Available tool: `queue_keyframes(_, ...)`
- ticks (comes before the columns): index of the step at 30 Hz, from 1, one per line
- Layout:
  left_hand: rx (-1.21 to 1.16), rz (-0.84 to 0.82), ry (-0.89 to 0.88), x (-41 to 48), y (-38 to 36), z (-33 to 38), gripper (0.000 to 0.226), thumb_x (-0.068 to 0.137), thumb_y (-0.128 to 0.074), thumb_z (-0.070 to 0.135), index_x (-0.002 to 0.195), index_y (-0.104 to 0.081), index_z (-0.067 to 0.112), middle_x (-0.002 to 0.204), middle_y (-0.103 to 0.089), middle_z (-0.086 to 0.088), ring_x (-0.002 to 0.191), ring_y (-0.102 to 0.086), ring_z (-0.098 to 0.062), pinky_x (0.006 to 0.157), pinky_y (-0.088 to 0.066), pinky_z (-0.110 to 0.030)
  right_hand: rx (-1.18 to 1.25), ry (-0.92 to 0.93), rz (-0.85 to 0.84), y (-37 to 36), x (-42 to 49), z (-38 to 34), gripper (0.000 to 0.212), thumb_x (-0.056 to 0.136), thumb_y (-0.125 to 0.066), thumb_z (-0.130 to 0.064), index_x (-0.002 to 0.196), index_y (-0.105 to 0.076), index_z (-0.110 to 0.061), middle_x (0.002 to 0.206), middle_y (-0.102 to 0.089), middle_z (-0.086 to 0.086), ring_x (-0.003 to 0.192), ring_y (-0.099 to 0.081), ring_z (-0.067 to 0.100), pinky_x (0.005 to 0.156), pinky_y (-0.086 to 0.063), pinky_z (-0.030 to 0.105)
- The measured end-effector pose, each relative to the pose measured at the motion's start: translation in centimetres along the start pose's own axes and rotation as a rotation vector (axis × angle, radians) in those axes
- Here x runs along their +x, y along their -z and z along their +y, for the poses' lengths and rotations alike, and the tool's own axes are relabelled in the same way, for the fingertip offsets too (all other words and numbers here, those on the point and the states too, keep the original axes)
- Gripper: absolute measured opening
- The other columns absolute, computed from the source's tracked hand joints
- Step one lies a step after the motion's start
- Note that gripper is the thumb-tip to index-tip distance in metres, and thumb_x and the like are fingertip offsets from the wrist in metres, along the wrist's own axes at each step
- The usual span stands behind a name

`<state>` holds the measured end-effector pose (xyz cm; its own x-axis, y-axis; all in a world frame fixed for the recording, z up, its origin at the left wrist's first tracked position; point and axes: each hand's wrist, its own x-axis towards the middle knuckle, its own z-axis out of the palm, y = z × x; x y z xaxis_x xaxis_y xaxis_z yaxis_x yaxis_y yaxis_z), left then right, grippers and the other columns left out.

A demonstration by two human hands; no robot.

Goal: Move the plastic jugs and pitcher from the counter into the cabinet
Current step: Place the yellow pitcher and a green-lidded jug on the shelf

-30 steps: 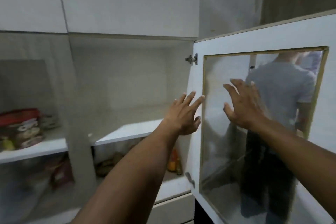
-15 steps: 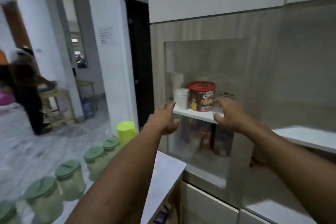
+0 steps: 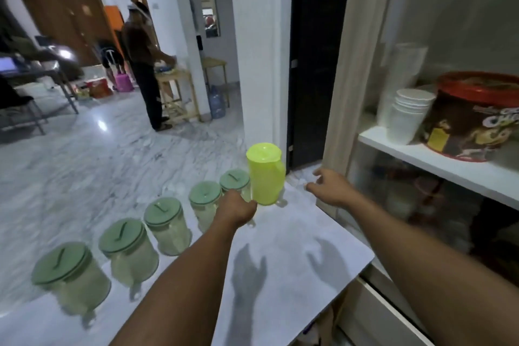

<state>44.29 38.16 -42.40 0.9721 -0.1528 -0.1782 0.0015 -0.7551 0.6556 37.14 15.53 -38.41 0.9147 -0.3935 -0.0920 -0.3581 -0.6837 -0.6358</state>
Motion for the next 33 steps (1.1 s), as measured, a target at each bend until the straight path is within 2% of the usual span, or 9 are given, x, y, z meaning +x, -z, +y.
queue_keyframes(4,-0.225,0.063,0.266,4.0,-4.3,-1.0,0.05,0.084,-0.07,0.038,0.118,-0.065,0.001,0.115,-0.068,-0.014,0.111,-0.064,-0.035,0.087,-0.051,-0.036,0.083,-0.061,-0.164,-4.4,8.9,1.1,0.075,0.088,-0.067,-0.044,0.149,-0.04,-0.009,0.151,-0.049,0.014,0.133,-0.051,0.031,0.099,-0.044,0.035)
queue_keyframes(8,-0.385,0.147,0.434,8.1,-8.6,-1.3,0.072,0.068,-0.078,0.052,0.122,-0.064,0.007,0.122,-0.069,-0.014,0.115,-0.064,-0.035,0.094,-0.053,-0.038,0.192,-0.092,-0.259,-7.9,15.2,1.3,0.089,0.085,-0.072,-0.039,0.156,-0.026,-0.009,0.159,-0.037,0.013,0.142,-0.042,0.033,0.107,-0.041,0.039)
queue_keyframes(10,-0.409,0.189,0.487,10.2,-9.7,-1.3,0.073,0.065,-0.078,0.053,0.122,-0.063,0.009,0.122,-0.07,-0.013,0.115,-0.064,-0.035,0.095,-0.053,-0.039,0.226,-0.08,-0.268,-9.2,17.6,1.1,0.089,0.08,-0.074,-0.039,0.153,-0.032,-0.01,0.153,-0.045,0.014,0.137,-0.047,0.034,0.106,-0.044,0.041)
queue_keyframes(12,-0.433,0.212,0.527,11.8,-10.1,-0.9,0.06,0.073,-0.078,0.044,0.119,-0.065,0.009,0.118,-0.071,-0.012,0.112,-0.065,-0.035,0.089,-0.052,-0.036,0.214,-0.054,-0.268,-10.5,19.9,1.1,0.077,0.073,-0.072,-0.045,0.139,-0.05,-0.013,0.134,-0.061,0.012,0.123,-0.058,0.034,0.098,-0.05,0.043)
queue_keyframes(16,-0.451,0.247,0.58,13.7,-10.8,-0.9,0.043,0.082,-0.07,0.032,0.117,-0.068,0.007,0.116,-0.072,-0.014,0.108,-0.067,-0.035,0.08,-0.046,-0.03,0.267,-0.056,-0.25,-12.0,22.0,0.8,0.038,0.088,-0.062,-0.03,0.119,-0.064,-0.008,0.116,-0.068,0.015,0.112,-0.06,0.037,0.087,-0.048,0.036)
queue_keyframes(23,-0.436,0.254,0.495,12.6,-9.5,0.8,0.042,0.087,-0.067,0.03,0.118,-0.067,0.003,0.115,-0.072,-0.017,0.107,-0.065,-0.037,0.089,-0.052,-0.037,0.32,-0.044,-0.236,-8.7,19.9,1.1,0.028,0.091,-0.054,-0.03,0.1,-0.068,-0.007,0.102,-0.073,0.015,0.096,-0.068,0.034,0.085,-0.056,0.042)
queue_keyframes(27,-0.437,0.219,0.393,10.5,-6.6,3.5,0.047,0.081,-0.07,0.035,0.117,-0.068,0.004,0.116,-0.071,-0.017,0.108,-0.065,-0.038,0.093,-0.055,-0.042,0.286,-0.049,-0.186,-2.8,16.2,0.8,0.03,0.092,-0.052,-0.025,0.098,-0.068,-0.001,0.095,-0.076,0.017,0.076,-0.072,0.027,0.066,-0.058,0.037)
queue_keyframes(29,-0.446,0.179,0.315,8.7,-5.3,5.2,0.047,0.079,-0.072,0.036,0.114,-0.068,0.005,0.112,-0.07,-0.017,0.103,-0.066,-0.038,0.089,-0.058,-0.043,0.287,-0.045,-0.143,0.4,13.3,0.7,0.029,0.092,-0.052,-0.023,0.095,-0.068,0.001,0.095,-0.077,0.02,0.07,-0.071,0.025,0.065,-0.058,0.039)
queue_keyframes(33,-0.466,0.032,0.15,3.3,-2.9,8.4,0.039,0.081,-0.075,0.031,0.107,-0.068,0.002,0.103,-0.072,-0.018,0.091,-0.071,-0.035,0.072,-0.064,-0.041,0.282,-0.022,-0.017,6.2,5.0,1.2,0.026,0.094,-0.05,-0.021,0.089,-0.066,-0.001,0.098,-0.076,0.023,0.073,-0.071,0.028,0.064,-0.053,0.034)
